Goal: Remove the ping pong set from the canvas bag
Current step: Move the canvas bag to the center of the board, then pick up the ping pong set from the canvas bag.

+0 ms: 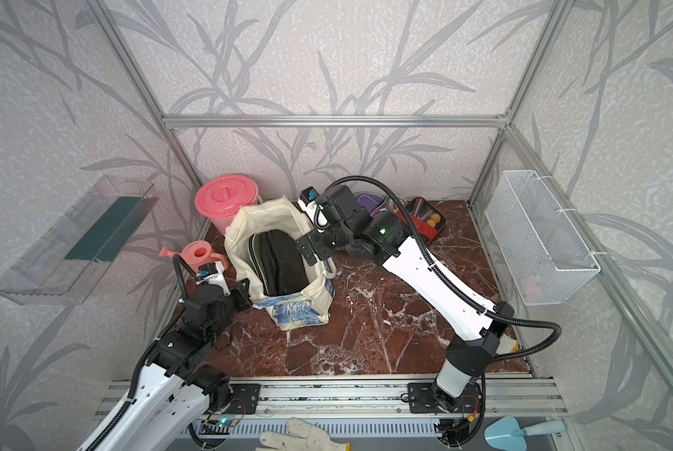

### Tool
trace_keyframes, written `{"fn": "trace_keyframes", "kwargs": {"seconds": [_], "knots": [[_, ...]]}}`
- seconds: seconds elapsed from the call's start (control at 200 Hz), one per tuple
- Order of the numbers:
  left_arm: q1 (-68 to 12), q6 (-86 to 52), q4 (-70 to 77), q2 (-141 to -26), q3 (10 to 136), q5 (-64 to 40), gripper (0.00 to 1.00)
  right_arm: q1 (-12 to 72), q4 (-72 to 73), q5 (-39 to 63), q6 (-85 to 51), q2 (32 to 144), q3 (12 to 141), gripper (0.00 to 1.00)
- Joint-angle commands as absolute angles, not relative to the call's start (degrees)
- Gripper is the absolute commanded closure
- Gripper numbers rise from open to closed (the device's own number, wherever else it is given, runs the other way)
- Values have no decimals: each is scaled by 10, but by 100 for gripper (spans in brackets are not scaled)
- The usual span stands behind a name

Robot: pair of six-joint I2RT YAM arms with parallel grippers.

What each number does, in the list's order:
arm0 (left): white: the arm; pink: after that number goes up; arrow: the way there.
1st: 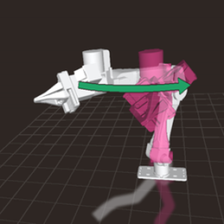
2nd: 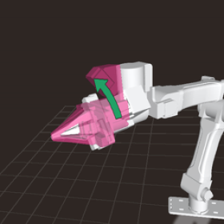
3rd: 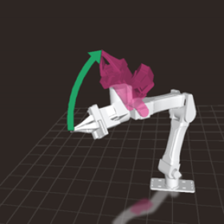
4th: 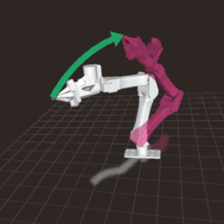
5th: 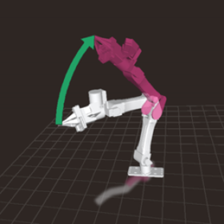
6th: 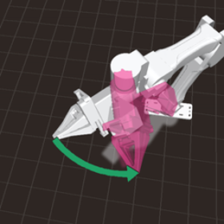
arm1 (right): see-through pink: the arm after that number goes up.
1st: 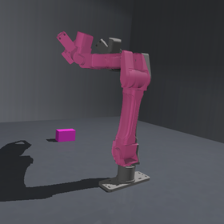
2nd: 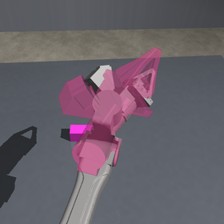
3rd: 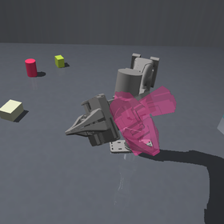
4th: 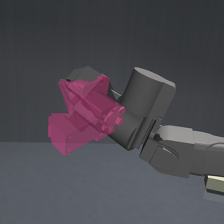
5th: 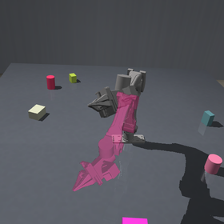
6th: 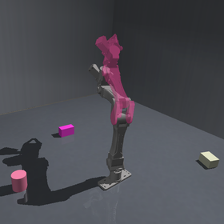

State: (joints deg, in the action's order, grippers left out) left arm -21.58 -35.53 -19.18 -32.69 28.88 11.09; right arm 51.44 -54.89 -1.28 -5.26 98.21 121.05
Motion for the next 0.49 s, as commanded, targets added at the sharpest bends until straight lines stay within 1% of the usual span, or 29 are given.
{"fn": "trace_keyframes", "kwargs": {"seconds": [0.0, 0.18, 0.295, 0.385, 0.49], "knots": [[-215, -350, -191, -341, 299, 116, 100, 534, -613, -7, -13, 1069, 1298, 0], [-215, -351, -184, -339, 291, 116, 100, 558, -715, 25, 9, 1233, 1519, 4], [-215, -352, -178, -335, 285, 118, 100, 559, -755, 45, 6, 1314, 1618, 6], [-215, -351, -172, -335, 280, 113, 100, 559, -764, 52, 5, 1353, 1647, 8], [-214, -351, -168, -342, 277, 106, 100, 559, -753, 43, 5, 1369, 1624, 9]]}}
